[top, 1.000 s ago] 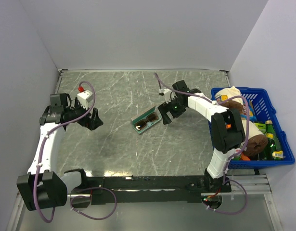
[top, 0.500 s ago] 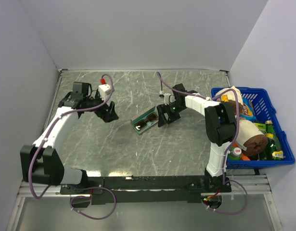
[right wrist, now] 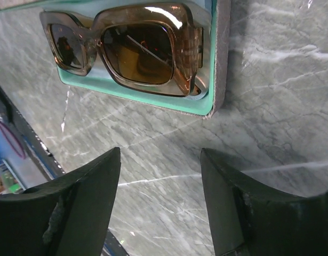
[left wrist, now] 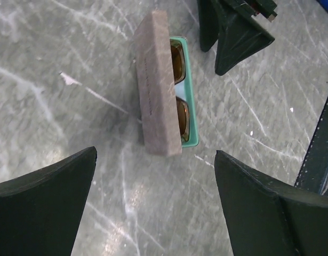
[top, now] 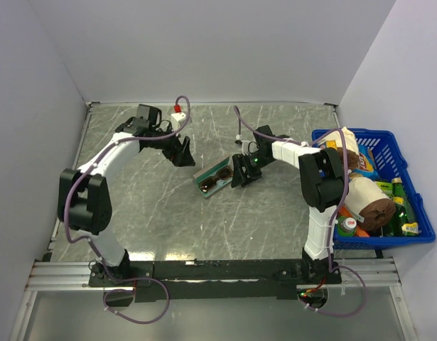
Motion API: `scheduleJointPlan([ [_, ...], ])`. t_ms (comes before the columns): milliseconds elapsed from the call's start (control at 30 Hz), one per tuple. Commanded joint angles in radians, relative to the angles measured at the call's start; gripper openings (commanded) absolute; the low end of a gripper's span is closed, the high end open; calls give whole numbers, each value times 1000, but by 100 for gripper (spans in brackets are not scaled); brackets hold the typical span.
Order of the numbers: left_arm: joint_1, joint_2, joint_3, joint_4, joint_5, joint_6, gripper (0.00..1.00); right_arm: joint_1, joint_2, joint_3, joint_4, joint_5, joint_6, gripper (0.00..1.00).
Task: Organize the sunglasses
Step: Rotate the case with sunglasses to the center of the board.
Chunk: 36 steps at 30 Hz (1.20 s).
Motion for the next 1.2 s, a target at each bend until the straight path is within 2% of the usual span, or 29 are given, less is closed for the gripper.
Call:
scheduleJointPlan([
  [0, -29, 47, 81, -31, 68, -3, 97, -8, 27, 31, 21, -31, 22, 68],
  [467, -71, 129, 109, -50, 91, -10, 99, -10, 95, 104, 32, -51, 57, 64],
  [800, -79, 155, 118, -68, 109, -6, 88, -10, 136, 170, 41, -63, 77, 62],
  [1167, -86, 170, 132, -86, 113, -2, 82, -5, 188, 233, 38, -75, 83, 62],
])
